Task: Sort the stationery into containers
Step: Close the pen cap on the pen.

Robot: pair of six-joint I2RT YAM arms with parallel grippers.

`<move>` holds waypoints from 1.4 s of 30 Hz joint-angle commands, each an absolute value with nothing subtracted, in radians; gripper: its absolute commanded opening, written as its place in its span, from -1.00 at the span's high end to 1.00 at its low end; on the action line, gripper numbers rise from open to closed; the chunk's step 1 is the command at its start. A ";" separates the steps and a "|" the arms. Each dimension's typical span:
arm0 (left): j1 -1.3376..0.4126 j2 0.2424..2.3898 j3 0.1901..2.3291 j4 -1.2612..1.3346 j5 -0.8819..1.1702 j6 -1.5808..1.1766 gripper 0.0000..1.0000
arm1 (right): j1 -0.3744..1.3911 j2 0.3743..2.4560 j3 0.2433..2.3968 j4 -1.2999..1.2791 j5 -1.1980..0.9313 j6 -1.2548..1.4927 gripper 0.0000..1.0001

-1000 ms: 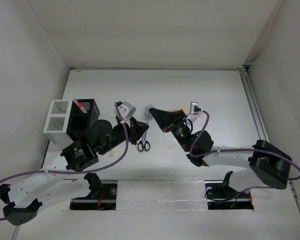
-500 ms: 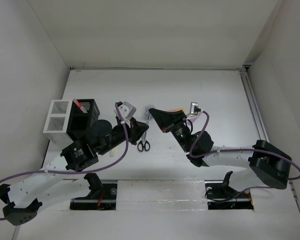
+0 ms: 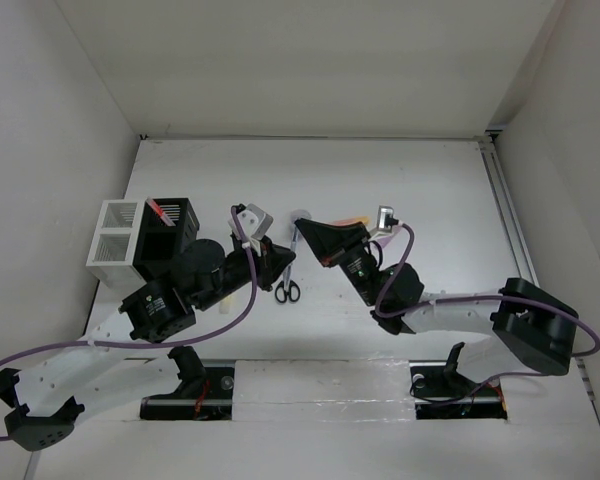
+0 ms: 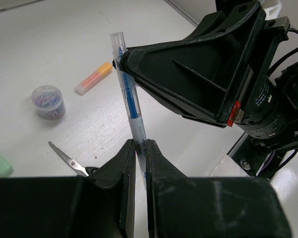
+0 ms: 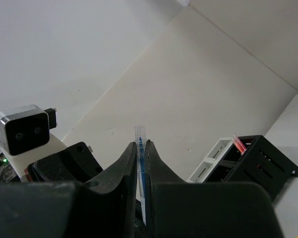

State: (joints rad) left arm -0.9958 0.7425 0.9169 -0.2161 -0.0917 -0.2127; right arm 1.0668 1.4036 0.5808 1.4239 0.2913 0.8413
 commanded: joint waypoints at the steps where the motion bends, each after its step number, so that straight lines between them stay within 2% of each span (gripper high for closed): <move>1: -0.996 0.730 1.009 0.011 -0.121 -0.187 1.00 | 1.124 1.450 0.557 1.424 0.172 0.836 1.00; 13: -0.996 0.721 0.991 0.011 -0.121 -0.187 1.00 | 1.124 1.420 0.584 1.385 0.163 0.805 1.00; 17: -0.996 0.721 0.982 0.000 -0.088 -0.187 1.00 | 1.124 1.388 0.594 1.374 0.153 0.787 0.81; 19: -0.996 0.730 0.982 -0.009 -0.078 -0.187 1.00 | 1.124 1.388 0.594 1.385 0.144 0.787 0.79; 24: -0.996 0.730 0.973 -0.009 -0.069 -0.196 1.00 | 1.124 1.370 0.584 1.397 0.144 0.787 0.53; 31: -0.996 0.730 0.963 0.000 -0.078 -0.206 1.00 | 1.124 1.350 0.584 1.388 0.144 0.769 0.47; 34: -0.996 0.721 0.963 0.000 -0.098 -0.206 1.00 | 1.124 1.350 0.584 1.388 0.144 0.769 0.37; 36: -0.996 0.721 0.963 0.000 -0.107 -0.206 1.00 | 1.124 1.341 0.575 1.388 0.144 0.769 0.23; 42: -0.996 0.739 0.963 -0.009 -0.130 -0.224 1.00 | 1.124 1.321 0.566 1.388 0.153 0.759 0.14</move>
State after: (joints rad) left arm -0.9977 0.7380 0.9180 -0.1059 -0.0914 -0.2127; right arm 1.1015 1.3449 0.5793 1.3647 0.2035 0.7807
